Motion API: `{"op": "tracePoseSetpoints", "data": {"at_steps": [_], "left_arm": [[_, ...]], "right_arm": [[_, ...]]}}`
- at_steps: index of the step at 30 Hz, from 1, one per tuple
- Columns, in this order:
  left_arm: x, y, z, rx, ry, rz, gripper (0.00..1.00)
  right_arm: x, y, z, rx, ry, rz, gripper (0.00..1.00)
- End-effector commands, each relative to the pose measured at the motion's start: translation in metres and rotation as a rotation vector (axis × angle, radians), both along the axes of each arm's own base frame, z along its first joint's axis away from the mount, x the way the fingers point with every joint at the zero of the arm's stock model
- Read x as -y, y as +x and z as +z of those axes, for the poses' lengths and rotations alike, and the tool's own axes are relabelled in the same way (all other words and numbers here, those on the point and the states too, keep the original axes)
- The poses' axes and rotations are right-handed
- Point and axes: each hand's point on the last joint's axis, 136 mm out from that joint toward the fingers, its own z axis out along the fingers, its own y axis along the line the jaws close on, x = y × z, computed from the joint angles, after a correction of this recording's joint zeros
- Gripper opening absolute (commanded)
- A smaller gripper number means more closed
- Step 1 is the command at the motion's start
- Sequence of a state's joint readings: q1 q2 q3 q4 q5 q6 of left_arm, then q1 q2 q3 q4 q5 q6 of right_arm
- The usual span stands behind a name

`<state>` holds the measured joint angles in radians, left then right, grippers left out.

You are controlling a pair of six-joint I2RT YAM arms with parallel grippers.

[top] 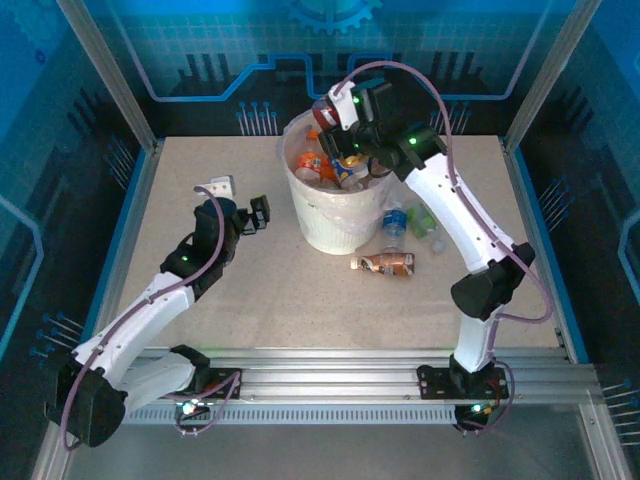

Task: Put the plastic bottles in the bin

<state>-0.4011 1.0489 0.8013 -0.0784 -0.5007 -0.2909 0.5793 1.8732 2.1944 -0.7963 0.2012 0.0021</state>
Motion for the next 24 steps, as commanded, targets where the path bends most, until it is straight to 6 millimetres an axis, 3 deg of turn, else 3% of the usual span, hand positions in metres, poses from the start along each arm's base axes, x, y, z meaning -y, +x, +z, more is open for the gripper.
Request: {"op": "tracePoseSetpoints", "data": {"at_steps": [1, 10, 15, 19, 24], "left_arm": [[-0.002, 0.0, 0.0, -0.002, -0.021, 0.008, 0.99], [-0.002, 0.001, 0.0, -0.002, -0.021, 0.008, 0.99], [-0.002, 0.002, 0.001, -0.004, -0.018, 0.007, 0.99], [-0.002, 0.002, 0.002, -0.002, -0.018, 0.01, 0.99], [-0.004, 0.001, 0.002, -0.004, -0.015, 0.017, 0.99]], "right_arm": [[0.014, 0.007, -0.01, -0.03, -0.059, -0.068, 0.39], [0.018, 0.019, -0.045, -0.107, -0.14, -0.123, 0.44], [0.022, 0.027, -0.053, -0.114, -0.186, -0.151, 0.56], [0.021, 0.032, -0.056, -0.111, -0.208, -0.157, 0.72], [0.017, 0.034, -0.048, -0.092, -0.201, -0.141, 0.86]]}}
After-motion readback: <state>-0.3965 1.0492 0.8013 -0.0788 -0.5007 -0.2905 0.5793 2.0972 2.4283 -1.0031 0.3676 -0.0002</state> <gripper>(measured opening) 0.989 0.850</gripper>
